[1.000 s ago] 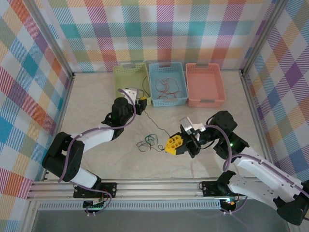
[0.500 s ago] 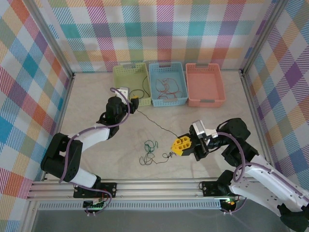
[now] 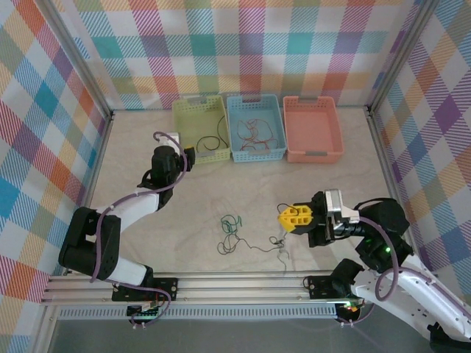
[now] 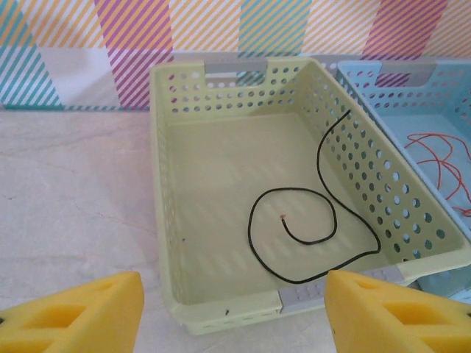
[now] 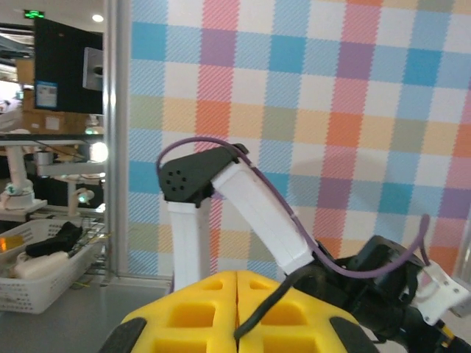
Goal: Untangle the cables
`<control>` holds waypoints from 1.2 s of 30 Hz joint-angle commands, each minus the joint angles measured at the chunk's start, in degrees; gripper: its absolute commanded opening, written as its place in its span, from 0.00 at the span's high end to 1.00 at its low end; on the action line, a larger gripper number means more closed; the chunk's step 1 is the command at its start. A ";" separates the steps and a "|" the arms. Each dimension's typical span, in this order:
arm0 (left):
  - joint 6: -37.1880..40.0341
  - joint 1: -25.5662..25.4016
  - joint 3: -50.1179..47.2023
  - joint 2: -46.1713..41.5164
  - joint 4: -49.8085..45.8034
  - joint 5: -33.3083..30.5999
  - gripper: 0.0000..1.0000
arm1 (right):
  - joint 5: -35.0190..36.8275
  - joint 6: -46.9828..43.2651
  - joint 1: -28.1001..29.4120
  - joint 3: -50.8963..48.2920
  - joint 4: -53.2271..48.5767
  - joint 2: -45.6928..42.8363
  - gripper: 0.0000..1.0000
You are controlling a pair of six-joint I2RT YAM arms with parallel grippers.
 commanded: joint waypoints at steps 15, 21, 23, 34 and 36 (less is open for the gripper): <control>-5.92 -7.19 -9.38 -25.25 -7.08 35.56 0.28 | 30.16 3.84 -1.10 5.25 3.62 15.57 1.00; -1.07 -12.87 -6.52 -23.89 -13.01 40.81 0.25 | 31.27 5.68 -3.59 11.85 2.92 21.79 1.00; -0.32 -13.81 -5.55 -22.61 -13.73 42.70 0.24 | 31.16 6.57 -4.90 14.19 2.53 23.52 1.00; 5.22 -20.58 -0.08 -12.36 -17.45 46.18 0.23 | 26.37 9.33 -9.62 23.34 1.33 32.01 1.00; 5.61 -21.06 0.89 -11.88 -18.53 47.04 0.23 | 26.19 9.72 -10.46 24.21 1.46 33.32 1.00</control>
